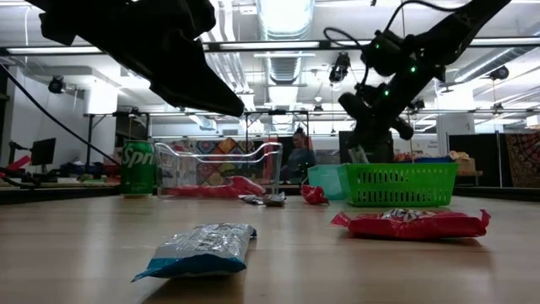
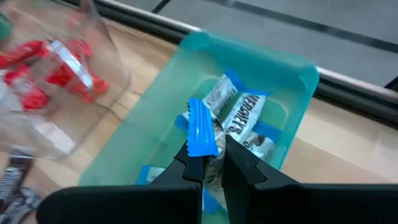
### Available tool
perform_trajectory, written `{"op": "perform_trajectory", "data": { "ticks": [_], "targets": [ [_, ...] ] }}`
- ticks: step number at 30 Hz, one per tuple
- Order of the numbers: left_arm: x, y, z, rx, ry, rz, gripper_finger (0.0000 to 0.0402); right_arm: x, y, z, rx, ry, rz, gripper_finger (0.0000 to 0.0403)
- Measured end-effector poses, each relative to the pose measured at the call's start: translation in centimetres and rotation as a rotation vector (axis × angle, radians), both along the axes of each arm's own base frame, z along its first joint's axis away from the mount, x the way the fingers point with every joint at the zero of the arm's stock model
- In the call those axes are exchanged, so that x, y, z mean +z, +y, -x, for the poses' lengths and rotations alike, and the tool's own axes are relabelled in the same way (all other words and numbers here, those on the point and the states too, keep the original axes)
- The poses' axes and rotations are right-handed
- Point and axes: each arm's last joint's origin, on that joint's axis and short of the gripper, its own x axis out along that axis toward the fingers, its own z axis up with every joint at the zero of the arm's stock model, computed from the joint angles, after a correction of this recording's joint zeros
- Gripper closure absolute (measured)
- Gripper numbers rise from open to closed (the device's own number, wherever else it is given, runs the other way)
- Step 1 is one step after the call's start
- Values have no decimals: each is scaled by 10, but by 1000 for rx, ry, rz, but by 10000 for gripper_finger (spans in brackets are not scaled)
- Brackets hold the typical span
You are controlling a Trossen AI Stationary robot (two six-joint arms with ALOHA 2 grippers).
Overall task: Sort candy
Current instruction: Put the white chocolate bar into the blue bin, then put the brown chocolate bar into the green bin
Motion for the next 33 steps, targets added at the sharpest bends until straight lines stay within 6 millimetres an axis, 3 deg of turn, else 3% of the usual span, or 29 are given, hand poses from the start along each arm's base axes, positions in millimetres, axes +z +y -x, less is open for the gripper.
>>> {"op": "perform_trajectory", "data": {
  "ticks": [7,15,24,33],
  "targets": [
    [0,1,0,16,-2,-8,288,-11,-8,-12,-5,31,-12,375],
    [0,1,0,17,-2,-7,288,-8,-17,-25,-7,30,-8,303],
    [-1,1,1,24,7,2,288,8,-21,-29,-7,46,35,244],
    [-2,1,1,35,10,20,288,31,-21,-33,28,146,-6,236]
  ]
}}
